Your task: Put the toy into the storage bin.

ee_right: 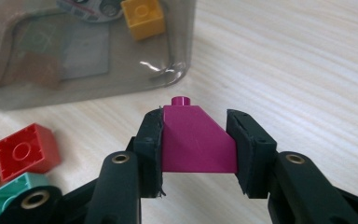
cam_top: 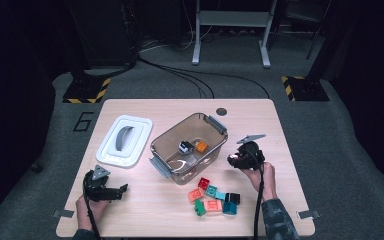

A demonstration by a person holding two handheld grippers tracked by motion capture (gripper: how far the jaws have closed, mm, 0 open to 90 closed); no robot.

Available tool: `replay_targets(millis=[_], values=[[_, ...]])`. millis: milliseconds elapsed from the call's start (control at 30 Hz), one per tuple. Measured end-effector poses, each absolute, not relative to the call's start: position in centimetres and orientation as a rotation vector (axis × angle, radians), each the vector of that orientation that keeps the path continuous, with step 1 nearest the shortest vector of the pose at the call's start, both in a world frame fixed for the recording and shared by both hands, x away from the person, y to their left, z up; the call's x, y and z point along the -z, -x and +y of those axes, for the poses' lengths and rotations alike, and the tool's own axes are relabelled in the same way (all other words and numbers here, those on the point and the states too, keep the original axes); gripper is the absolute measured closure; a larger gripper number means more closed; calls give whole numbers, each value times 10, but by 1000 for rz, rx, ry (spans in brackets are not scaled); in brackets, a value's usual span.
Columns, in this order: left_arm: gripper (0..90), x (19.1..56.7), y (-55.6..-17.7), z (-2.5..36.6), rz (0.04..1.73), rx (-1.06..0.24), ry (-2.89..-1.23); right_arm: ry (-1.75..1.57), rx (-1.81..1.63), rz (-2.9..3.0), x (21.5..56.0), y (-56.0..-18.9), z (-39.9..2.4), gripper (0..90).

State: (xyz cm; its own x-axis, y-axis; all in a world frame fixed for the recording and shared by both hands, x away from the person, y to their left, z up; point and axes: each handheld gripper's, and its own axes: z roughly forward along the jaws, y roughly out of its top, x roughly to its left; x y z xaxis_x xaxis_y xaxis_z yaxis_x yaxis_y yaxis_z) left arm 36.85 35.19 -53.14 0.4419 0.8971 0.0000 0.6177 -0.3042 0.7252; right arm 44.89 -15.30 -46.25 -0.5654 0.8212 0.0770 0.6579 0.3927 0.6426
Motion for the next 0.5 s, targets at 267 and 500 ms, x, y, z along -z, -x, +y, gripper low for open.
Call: replay_targets(millis=[267, 500], values=[[21, 531, -368, 352, 1267, -542, -2035, -1323, -935, 2354, 456, -461, -161, 586], [21, 531, -369, 352, 1266, -543, -2035, -1335, -937, 2305, 445, -468, -165, 586]])
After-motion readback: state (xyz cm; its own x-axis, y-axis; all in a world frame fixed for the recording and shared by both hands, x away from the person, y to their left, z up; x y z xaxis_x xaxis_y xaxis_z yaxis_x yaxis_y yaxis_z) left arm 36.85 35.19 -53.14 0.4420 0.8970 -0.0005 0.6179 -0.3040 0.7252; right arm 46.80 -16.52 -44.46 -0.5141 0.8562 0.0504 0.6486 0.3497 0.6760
